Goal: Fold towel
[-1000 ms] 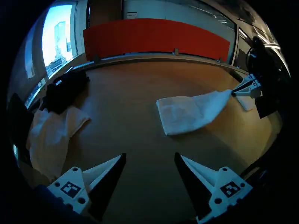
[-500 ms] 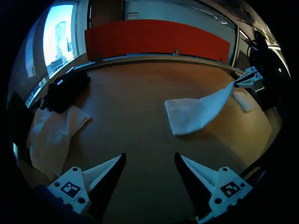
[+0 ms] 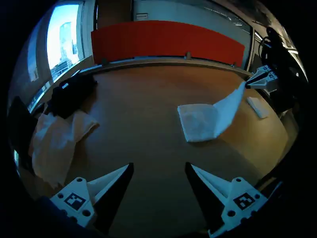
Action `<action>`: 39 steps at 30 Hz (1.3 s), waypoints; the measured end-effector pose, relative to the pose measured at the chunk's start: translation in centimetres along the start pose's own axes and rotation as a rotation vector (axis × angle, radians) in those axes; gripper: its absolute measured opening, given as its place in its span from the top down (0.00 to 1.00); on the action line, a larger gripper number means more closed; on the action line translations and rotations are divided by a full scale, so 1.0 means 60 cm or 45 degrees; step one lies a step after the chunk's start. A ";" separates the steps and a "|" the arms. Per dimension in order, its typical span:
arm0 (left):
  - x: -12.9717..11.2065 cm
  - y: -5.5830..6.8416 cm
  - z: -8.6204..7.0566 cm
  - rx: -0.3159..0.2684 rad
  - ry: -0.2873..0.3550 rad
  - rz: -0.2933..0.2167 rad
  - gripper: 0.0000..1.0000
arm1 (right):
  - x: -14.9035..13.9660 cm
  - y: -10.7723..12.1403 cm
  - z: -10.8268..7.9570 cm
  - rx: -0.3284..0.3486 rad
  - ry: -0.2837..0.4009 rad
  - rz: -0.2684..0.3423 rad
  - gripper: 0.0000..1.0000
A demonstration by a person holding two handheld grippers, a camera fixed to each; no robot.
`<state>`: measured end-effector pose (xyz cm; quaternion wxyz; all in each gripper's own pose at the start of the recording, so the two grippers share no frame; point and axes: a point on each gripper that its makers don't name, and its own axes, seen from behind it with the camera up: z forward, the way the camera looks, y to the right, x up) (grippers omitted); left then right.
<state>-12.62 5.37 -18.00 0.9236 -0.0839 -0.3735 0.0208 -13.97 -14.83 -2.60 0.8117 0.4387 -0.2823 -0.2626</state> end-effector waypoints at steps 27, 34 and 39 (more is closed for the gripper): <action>-0.023 -0.014 -0.026 0.044 0.013 -0.087 0.04 | 0.064 -0.105 0.124 0.267 -0.033 -0.191 0.95; -0.034 -0.020 -0.037 0.069 0.015 -0.141 0.04 | 0.059 -0.164 0.192 0.394 -0.091 -0.240 0.95; -0.041 -0.021 -0.041 0.077 0.013 -0.164 0.04 | 0.044 -0.197 0.231 0.452 -0.144 -0.259 0.95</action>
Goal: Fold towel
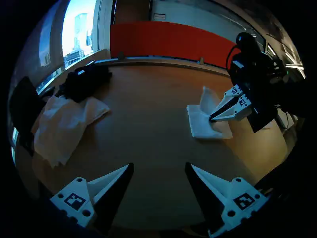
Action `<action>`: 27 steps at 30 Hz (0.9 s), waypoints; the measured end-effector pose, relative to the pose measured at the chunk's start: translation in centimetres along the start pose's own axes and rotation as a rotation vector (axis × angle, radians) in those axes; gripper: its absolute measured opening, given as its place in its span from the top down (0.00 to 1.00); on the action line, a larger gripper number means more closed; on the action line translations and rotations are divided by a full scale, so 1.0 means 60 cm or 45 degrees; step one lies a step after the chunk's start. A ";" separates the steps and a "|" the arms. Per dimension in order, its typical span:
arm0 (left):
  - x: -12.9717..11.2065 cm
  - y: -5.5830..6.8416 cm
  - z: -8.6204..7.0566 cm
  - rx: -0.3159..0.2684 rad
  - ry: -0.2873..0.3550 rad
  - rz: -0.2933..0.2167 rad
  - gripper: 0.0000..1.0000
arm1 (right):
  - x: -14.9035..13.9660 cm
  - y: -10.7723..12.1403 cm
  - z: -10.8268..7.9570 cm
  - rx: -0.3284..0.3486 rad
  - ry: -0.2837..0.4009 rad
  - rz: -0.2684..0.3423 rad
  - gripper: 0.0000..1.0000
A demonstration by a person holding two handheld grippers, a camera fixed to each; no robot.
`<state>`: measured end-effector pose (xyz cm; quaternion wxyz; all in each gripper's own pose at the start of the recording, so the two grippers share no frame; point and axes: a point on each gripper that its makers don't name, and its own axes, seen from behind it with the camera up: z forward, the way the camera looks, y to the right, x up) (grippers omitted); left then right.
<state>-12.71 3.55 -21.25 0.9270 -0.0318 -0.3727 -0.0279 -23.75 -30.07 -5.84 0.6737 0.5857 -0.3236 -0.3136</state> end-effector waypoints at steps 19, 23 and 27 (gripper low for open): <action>-0.004 0.000 0.000 -0.003 -0.015 -0.007 0.04 | -0.009 0.004 0.021 -0.011 -0.017 0.055 0.73; -0.003 0.000 0.000 -0.003 -0.014 -0.005 0.04 | -0.009 0.010 0.014 -0.035 -0.006 0.072 0.42; -0.002 0.000 -0.001 -0.003 -0.012 -0.003 0.04 | -0.011 0.008 0.008 -0.040 0.008 0.094 0.29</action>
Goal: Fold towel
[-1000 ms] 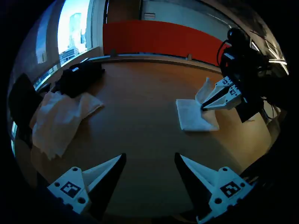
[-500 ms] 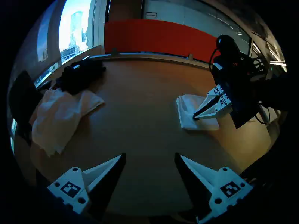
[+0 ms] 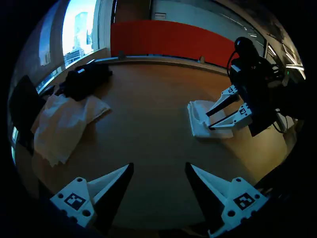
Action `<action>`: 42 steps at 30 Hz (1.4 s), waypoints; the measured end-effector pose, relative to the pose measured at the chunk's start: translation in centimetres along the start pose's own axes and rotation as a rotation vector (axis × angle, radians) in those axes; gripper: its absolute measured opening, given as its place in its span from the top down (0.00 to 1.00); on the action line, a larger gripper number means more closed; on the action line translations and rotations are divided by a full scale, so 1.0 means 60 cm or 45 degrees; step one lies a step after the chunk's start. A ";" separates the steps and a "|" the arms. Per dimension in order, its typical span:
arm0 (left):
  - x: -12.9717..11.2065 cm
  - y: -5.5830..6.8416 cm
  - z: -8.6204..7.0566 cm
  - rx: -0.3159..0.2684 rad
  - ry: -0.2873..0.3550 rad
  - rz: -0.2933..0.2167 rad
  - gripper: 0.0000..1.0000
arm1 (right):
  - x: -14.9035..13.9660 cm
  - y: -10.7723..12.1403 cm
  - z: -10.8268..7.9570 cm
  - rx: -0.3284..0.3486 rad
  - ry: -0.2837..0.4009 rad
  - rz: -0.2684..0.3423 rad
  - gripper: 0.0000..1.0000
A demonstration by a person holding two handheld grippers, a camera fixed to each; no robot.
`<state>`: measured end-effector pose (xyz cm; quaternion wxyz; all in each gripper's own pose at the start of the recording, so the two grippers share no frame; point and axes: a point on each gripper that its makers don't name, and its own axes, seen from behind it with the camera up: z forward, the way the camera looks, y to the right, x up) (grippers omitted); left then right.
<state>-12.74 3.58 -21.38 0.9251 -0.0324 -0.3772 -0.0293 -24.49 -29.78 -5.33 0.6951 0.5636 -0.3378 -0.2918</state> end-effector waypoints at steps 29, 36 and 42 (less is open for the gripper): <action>0.002 0.011 -0.006 -0.011 0.020 0.017 0.04 | -0.132 -0.016 -0.068 -0.148 -0.060 0.175 0.28; 0.002 0.016 -0.006 -0.018 0.022 0.019 0.04 | -0.161 -0.031 -0.066 -0.158 -0.085 0.220 0.28; 0.003 0.017 -0.007 -0.019 0.024 0.023 0.04 | -0.174 -0.037 -0.062 -0.178 -0.091 0.260 0.34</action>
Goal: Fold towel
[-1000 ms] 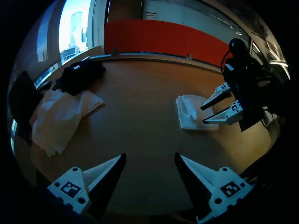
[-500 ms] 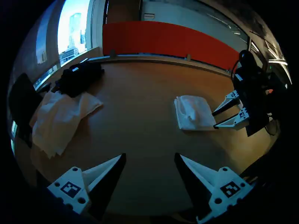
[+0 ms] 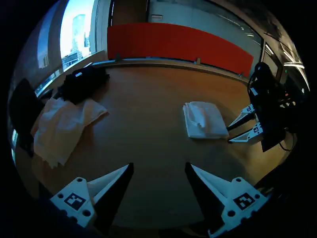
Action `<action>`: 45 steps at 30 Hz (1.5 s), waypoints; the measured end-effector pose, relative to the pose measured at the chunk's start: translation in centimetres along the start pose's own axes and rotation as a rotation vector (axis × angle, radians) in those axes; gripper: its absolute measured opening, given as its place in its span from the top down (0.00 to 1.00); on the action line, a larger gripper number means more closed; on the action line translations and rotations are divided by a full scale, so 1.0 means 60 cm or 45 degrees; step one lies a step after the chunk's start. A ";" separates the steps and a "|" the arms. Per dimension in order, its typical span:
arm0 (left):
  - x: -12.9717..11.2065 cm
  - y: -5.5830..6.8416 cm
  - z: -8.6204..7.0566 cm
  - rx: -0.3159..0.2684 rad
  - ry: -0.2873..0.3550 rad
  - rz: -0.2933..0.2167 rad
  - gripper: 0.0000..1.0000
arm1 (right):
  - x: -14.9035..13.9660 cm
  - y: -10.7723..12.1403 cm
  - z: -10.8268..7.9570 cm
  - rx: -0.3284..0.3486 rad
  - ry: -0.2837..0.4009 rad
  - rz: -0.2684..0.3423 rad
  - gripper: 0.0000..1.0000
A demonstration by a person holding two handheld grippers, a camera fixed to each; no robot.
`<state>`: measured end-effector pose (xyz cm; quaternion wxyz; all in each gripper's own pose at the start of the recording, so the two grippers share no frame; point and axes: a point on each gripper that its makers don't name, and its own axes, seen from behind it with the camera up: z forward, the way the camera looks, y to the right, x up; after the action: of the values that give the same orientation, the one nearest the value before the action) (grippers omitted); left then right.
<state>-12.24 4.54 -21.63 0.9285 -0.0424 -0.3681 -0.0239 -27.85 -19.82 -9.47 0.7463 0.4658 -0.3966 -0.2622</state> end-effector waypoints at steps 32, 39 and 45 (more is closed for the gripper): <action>0.007 0.000 -0.001 -0.011 0.008 0.012 0.04 | 0.012 0.018 -0.006 -0.087 0.041 0.152 0.96; 0.017 -0.005 -0.002 -0.014 0.027 0.016 0.04 | 0.087 0.041 -0.044 -0.108 0.126 0.087 0.96; 0.029 -0.004 -0.003 -0.023 0.050 0.019 0.04 | 0.174 0.075 -0.089 -0.144 0.210 0.006 0.96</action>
<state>-10.86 4.24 -20.54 0.9353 -0.0532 -0.3491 -0.0210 -17.61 -23.24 -3.14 0.8021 0.4422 -0.3193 -0.2433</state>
